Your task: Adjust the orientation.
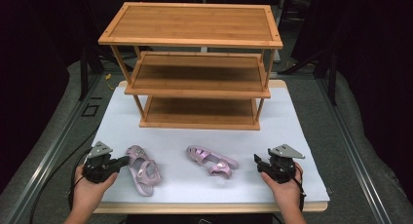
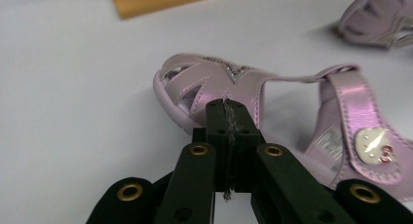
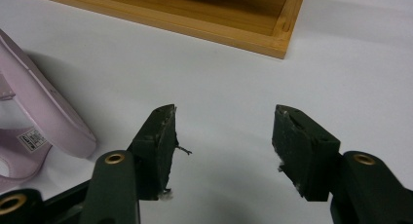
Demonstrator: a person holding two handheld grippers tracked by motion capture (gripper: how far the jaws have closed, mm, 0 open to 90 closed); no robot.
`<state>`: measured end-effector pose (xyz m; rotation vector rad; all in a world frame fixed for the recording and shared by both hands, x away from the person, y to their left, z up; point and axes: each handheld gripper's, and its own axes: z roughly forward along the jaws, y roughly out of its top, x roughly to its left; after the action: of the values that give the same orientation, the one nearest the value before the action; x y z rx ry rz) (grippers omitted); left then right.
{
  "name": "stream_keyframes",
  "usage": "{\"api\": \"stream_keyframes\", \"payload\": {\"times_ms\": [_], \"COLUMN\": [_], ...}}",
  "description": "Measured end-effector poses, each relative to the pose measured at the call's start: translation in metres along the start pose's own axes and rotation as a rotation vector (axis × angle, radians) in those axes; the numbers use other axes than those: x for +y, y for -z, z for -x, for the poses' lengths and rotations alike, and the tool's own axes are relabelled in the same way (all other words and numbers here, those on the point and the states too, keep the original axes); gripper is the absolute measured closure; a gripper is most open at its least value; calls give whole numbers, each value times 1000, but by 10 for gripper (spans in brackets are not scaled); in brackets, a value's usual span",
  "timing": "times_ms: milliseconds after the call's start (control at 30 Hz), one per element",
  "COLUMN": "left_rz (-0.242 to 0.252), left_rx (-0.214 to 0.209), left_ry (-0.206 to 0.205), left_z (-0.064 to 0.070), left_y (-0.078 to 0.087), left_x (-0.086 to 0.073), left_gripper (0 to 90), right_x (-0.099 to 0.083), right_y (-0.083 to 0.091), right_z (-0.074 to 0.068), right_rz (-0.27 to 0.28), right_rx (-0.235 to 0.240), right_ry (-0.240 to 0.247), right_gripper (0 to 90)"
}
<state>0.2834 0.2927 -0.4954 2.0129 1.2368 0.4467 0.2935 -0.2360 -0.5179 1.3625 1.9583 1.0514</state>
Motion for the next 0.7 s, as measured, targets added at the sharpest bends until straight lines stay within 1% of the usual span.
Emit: {"api": "stream_keyframes", "payload": {"times_ms": [33,67,100,133,200,233,267,300,367,433,467,533,567,600,633,667,700], "left_rz": [-24,-24,-35,-35,-49,-23,-23,-8,-18,-20,-25,-28,-26,-23,-9,0,10], "left_rx": [23,23,31,31,34,28,28,24,38,43,27,27,22,16,12,8,-12], "left_ry": [11,11,31,31,50,73,73,83,66,60,63,65,74,84,101,113,130], "left_z": [-3,-3,-7,-7,-11,-14,-14,-17,-19,-19,-22,-26,-29,-31,-32,-33,-34], "left_y": [-2,-2,-5,-5,-9,-10,-10,-13,-16,-18,-20,-21,-20,-19,-16,-13,-7], "left_x": [-8,-8,-17,-17,-25,-28,-28,-25,-20,-18,-15,-12,-10,-9,-8,-7,-5], "left_gripper": [891,892,893,894,894,895,895,895,895,895,891,837,837,808,726,726,637], "right_x": [0,0,0,0,0,0,0,0,0,0,0,0,0,0,-1,-1,-1], "right_y": [0,0,0,0,-1,-2,-2,-3,-4,-4,-5,-5,-5,-4,-4,-4,-3], "right_z": [0,0,-1,-1,-2,-3,-3,-3,-4,-3,-4,-3,-3,-3,-1,-1,0], "right_rz": [2,2,1,1,-8,-5,-6,-8,-11,-20,-11,-19,-19,-16,-11,-11,-9], "right_rx": [-1,-1,0,0,1,1,4,6,5,7,7,9,9,9,6,6,5], "right_ry": [0,0,-3,-3,0,-1,-1,-3,-4,-1,-3,-5,-5,-9,-13,-13,-24], "right_gripper": [416,416,416,416,415,416,416,416,416,415,416,415,415,415,415,415,415]}}
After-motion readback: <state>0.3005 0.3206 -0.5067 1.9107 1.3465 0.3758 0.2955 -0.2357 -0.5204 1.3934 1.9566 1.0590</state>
